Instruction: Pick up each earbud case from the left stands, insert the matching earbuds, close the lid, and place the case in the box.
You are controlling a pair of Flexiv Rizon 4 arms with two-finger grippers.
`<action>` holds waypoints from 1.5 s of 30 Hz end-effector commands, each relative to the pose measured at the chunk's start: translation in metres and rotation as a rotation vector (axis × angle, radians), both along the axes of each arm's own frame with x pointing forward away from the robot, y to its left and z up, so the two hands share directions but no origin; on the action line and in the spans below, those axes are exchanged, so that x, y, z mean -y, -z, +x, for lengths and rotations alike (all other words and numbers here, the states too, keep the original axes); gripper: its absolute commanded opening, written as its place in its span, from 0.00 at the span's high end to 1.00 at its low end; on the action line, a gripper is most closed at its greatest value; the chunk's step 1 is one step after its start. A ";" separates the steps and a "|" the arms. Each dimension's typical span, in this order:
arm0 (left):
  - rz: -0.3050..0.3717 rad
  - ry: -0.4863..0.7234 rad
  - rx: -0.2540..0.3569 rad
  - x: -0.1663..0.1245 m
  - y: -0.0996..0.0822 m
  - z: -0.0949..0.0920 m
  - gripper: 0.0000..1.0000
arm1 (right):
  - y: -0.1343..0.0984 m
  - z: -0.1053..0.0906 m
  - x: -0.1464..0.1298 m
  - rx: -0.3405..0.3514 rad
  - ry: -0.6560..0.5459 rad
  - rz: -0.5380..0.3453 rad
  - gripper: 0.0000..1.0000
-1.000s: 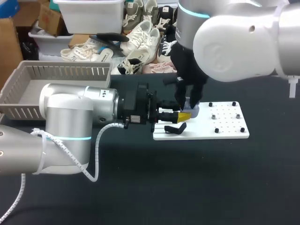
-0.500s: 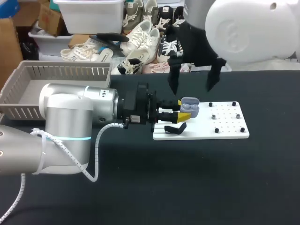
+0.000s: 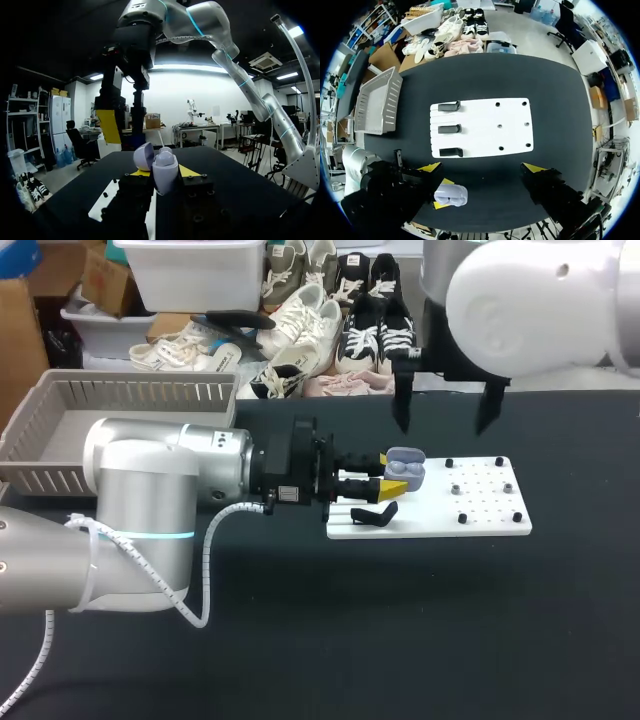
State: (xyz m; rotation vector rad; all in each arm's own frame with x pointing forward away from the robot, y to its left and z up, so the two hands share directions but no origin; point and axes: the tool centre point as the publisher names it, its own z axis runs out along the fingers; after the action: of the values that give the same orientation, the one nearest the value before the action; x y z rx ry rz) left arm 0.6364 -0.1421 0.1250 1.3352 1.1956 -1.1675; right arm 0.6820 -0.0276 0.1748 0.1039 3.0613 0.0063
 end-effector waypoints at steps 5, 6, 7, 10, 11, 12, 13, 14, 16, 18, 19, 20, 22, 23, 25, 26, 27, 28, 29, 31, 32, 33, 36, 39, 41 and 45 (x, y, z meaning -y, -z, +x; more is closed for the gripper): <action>-0.001 -0.005 0.002 0.000 0.000 -0.001 1.00 | 0.024 0.003 0.001 -0.093 0.002 -0.004 0.00; -0.001 -0.005 0.002 0.000 0.000 -0.001 1.00 | 0.026 0.001 0.002 -0.098 0.002 -0.002 0.00; -0.001 -0.005 0.002 0.000 0.000 -0.001 1.00 | 0.026 -0.001 0.003 -0.102 0.003 -0.001 0.00; -0.001 -0.005 0.002 0.000 0.000 -0.001 1.00 | 0.026 -0.011 0.004 -0.118 -0.006 0.005 0.00; -0.001 -0.005 0.002 0.000 0.000 -0.001 1.00 | 0.025 -0.017 0.004 -0.128 -0.016 0.004 0.00; -0.001 -0.005 0.002 0.000 0.000 -0.001 1.00 | 0.024 -0.020 0.004 -0.129 -0.020 0.007 0.00; -0.001 -0.005 0.002 0.000 0.000 -0.001 1.00 | 0.023 -0.024 0.004 -0.130 -0.023 0.008 0.00; -0.001 -0.005 0.002 0.000 0.000 -0.001 1.00 | 0.022 -0.028 0.004 -0.130 -0.027 0.009 0.00; -0.001 -0.005 0.002 0.000 0.000 -0.001 1.00 | 0.020 -0.034 0.004 -0.129 -0.034 0.016 0.00; -0.001 -0.005 0.002 0.000 0.000 -0.001 1.00 | 0.016 -0.038 0.004 -0.122 -0.040 0.022 0.00; -0.001 -0.005 0.002 0.000 0.000 -0.001 1.00 | 0.015 -0.039 0.004 -0.119 -0.042 0.024 0.00; -0.001 -0.005 0.002 0.000 0.000 -0.001 1.00 | 0.013 -0.040 0.004 -0.116 -0.042 0.025 0.00; -0.001 -0.005 0.002 0.000 0.000 -0.001 1.00 | 0.011 -0.040 0.006 -0.109 -0.041 0.030 0.00; -0.001 -0.005 0.002 0.000 0.000 -0.001 1.00 | 0.010 -0.040 0.006 -0.101 -0.038 0.032 0.00; -0.001 -0.005 0.002 0.000 0.000 -0.001 1.00 | 0.007 -0.039 0.009 -0.085 -0.028 0.034 0.00; -0.001 -0.005 0.002 0.000 0.000 -0.001 1.00 | 0.005 -0.039 0.010 -0.066 -0.021 0.033 0.00; -0.001 -0.005 0.002 0.000 0.000 -0.001 1.00 | 0.002 -0.038 0.012 -0.044 -0.011 0.037 0.00; -0.001 -0.005 0.002 0.000 0.000 -0.001 1.00 | -0.002 -0.037 0.014 -0.023 0.000 0.041 0.00; -0.001 -0.005 0.002 0.000 0.000 -0.001 1.00 | -0.007 -0.037 0.017 0.003 0.008 0.051 0.00; -0.001 -0.005 0.002 0.000 0.000 -0.001 1.00 | -0.017 -0.038 0.022 0.060 0.004 0.074 0.00; -0.001 -0.005 0.002 0.000 0.000 -0.001 1.00 | -0.022 -0.039 0.024 0.090 -0.015 0.086 0.00; -0.001 -0.005 0.002 0.000 0.000 -0.001 1.00 | -0.026 -0.042 0.025 0.110 -0.037 0.105 0.00; -0.007 -0.010 0.000 -0.004 -0.003 -0.001 1.00 | -0.038 -0.050 0.028 0.153 -0.112 0.156 0.00; -0.021 -0.046 0.001 -0.020 -0.013 0.000 1.00 | -0.038 -0.050 0.028 0.153 -0.112 0.156 0.00; -0.016 -0.084 0.009 -0.036 -0.021 0.002 1.00 | -0.038 -0.050 0.028 0.153 -0.112 0.156 0.00; 0.033 -0.158 0.031 -0.068 -0.036 0.010 1.00 | -0.038 -0.050 0.028 0.153 -0.112 0.156 0.00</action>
State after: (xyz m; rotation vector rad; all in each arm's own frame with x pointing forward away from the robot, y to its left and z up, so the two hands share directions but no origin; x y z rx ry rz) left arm 0.6626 -0.1031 0.1422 1.2855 1.2233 -1.0893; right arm 0.6381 -0.0540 0.2140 -0.0788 3.0102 0.2535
